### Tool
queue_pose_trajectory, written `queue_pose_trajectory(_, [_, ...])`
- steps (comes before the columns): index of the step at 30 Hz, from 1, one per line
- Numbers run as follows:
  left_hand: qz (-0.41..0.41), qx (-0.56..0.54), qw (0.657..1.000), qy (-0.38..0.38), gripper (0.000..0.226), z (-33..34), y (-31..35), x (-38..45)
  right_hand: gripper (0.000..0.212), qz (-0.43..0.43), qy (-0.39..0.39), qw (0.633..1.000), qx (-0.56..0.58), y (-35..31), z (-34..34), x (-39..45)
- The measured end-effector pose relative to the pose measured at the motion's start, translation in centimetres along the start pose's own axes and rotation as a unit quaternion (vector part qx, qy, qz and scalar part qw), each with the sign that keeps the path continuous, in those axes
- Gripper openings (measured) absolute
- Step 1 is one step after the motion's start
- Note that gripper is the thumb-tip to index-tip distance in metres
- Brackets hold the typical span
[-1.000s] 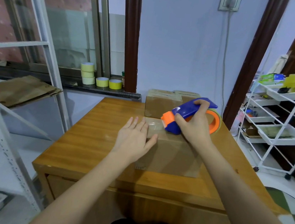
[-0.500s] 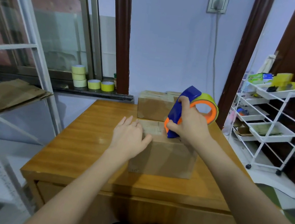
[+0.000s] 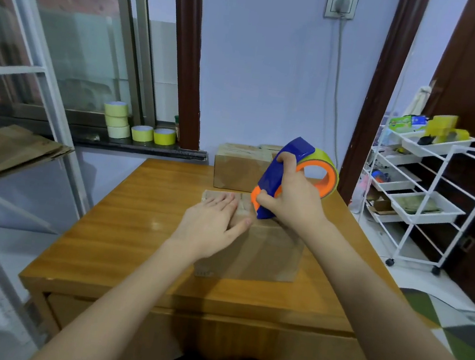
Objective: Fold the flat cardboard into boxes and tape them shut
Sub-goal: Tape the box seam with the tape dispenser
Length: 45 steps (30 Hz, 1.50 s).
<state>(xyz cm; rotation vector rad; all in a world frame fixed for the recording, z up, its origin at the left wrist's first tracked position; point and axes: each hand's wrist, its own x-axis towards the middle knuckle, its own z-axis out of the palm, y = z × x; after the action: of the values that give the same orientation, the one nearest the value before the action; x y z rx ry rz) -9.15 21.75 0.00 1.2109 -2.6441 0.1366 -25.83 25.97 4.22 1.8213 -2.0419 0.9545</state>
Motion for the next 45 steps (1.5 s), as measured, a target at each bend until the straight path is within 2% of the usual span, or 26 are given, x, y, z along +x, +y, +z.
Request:
queue_pose_trajectory(8, [-0.056, 0.022, 0.998, -0.027, 0.053, -2.2, -2.3, -1.0, 0.064, -0.022, -0.005, 1.000, 0.018, -3.0, 1.4, 0.2])
queue_pose_trajectory(10, [-0.041, 0.014, 0.999, -0.031, 0.052, -2.2, -1.5, -0.7, 0.064, -0.023, 0.000, 0.999, 0.026, -3.1, 1.6, 0.3])
queue_pose_trajectory(13, [-0.012, -0.022, 1.000, -0.005, 0.056, -1.1, -0.1, -0.7, 0.062, -0.017, 0.011, 0.999, 0.041, -2.8, 1.7, 0.1])
queue_pose_trajectory(19, [-0.010, -0.001, 0.999, 0.039, 0.063, 0.0, -0.4, -0.7, 0.063, -0.030, 0.007, 0.999, 0.030, -2.4, 1.8, 0.4])
queue_pose_trajectory(25, [-0.008, 0.010, 0.998, 0.060, 0.061, 0.4, -0.5, -0.8, 0.057, 0.022, 0.004, 0.991, 0.133, -1.1, 1.9, 0.4])
queue_pose_trajectory(28, [-0.005, 0.014, 0.998, 0.061, 0.061, 0.3, -0.3, -0.7, 0.051, 0.065, 0.011, 0.971, 0.231, 0.1, 1.3, 0.3])
queue_pose_trajectory(31, [0.001, 0.006, 0.998, 0.055, 0.061, 0.1, -0.1, -0.7, 0.049, 0.073, 0.020, 0.957, 0.281, 0.9, 0.9, -0.1])
queue_pose_trajectory(35, [0.010, 0.002, 0.999, 0.050, 0.062, 0.1, -0.1, -0.7, 0.049, 0.113, 0.081, 0.935, 0.325, 3.1, -1.2, -0.5])
queue_pose_trajectory(41, [0.019, -0.009, 0.999, 0.028, 0.062, -0.3, 0.6, -0.6, 0.057, 0.092, 0.072, 0.969, 0.220, 5.8, -2.5, -2.2])
queue_pose_trajectory(45, [0.030, -0.016, 0.999, 0.025, 0.055, -0.3, 0.7, -0.7, 0.061, 0.060, 0.035, 0.995, 0.069, 4.6, -2.5, -1.8])
